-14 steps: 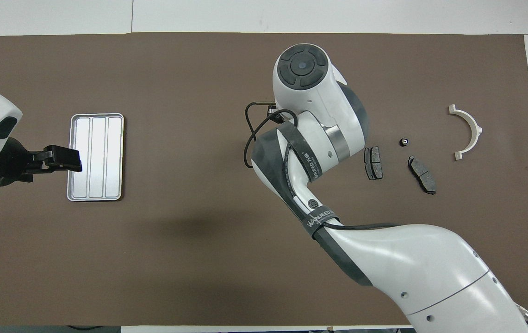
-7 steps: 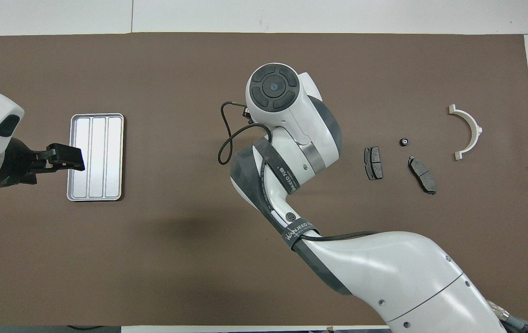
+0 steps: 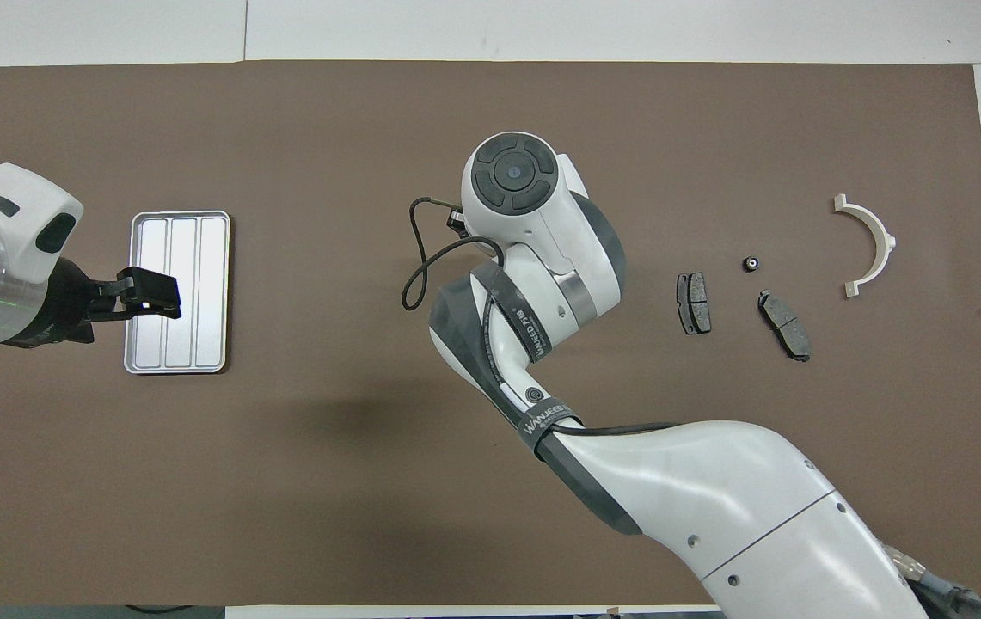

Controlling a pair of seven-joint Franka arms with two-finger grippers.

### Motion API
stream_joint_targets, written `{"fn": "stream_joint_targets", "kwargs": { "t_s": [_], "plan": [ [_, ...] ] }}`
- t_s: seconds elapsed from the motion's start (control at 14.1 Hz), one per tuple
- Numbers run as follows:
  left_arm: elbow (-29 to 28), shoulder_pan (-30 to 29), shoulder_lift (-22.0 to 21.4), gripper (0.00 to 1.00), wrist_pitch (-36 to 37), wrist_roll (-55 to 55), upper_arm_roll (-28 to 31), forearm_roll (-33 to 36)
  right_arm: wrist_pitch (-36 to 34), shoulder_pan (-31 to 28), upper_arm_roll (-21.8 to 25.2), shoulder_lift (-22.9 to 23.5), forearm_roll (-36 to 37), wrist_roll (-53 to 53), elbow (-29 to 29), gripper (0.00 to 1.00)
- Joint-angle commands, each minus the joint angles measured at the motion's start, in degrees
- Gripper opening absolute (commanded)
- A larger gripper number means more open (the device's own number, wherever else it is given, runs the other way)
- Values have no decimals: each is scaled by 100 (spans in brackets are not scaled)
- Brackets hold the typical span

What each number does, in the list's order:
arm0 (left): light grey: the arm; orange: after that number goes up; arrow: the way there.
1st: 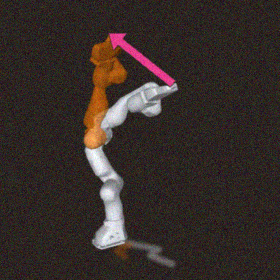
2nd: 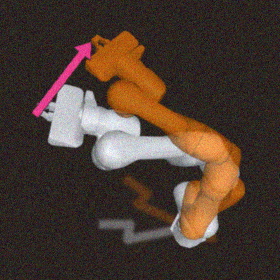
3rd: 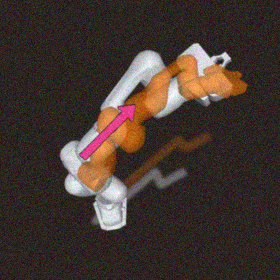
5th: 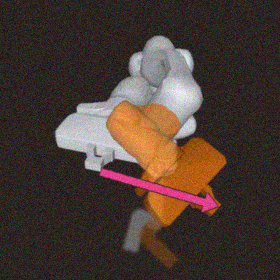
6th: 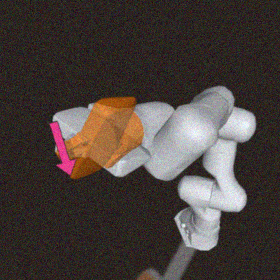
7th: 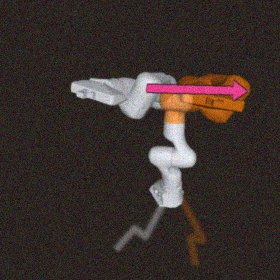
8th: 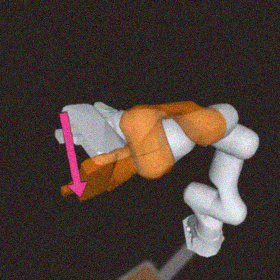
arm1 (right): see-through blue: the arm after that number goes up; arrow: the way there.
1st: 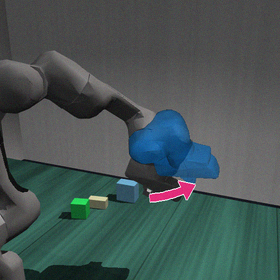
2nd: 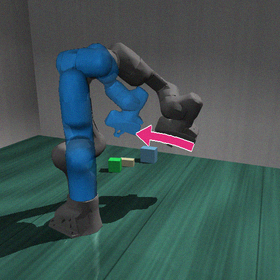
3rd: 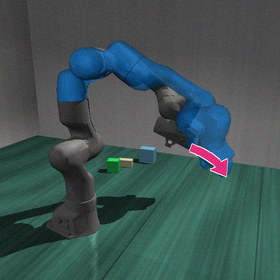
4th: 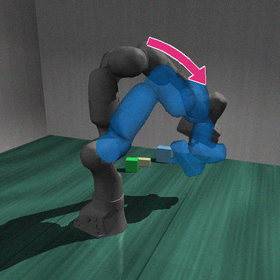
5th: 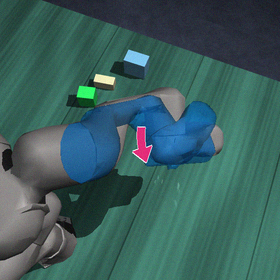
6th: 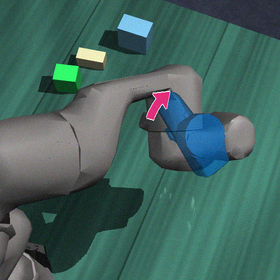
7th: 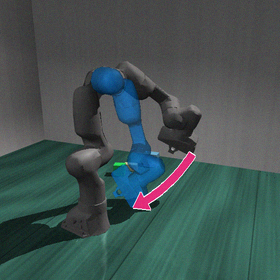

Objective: Pick bearing gear from pile to tray
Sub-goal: 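Carry the black bearing toward the table center with the right gripper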

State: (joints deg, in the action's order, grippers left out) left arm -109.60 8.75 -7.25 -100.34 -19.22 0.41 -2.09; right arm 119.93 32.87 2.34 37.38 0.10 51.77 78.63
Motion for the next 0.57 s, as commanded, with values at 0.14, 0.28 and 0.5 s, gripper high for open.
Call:
{"fn": "stream_joint_targets", "kwargs": {
  "t_s": [0.14, 0.28, 0.5],
  "plan": [
    [-237, 30, -57, 100, -196, -125, 64, -46, 452, 0, -14, -143, -80, 0, 733, 0],
    [-246, 65, -14, 100, -362, -169, 55, -46, 697, -9, -23, -170, -80, -18, 899, 0],
    [-246, 240, 136, 100, -433, -450, 47, -46, 804, -18, -23, -179, -89, -18, 953, 53]
  ]
}}
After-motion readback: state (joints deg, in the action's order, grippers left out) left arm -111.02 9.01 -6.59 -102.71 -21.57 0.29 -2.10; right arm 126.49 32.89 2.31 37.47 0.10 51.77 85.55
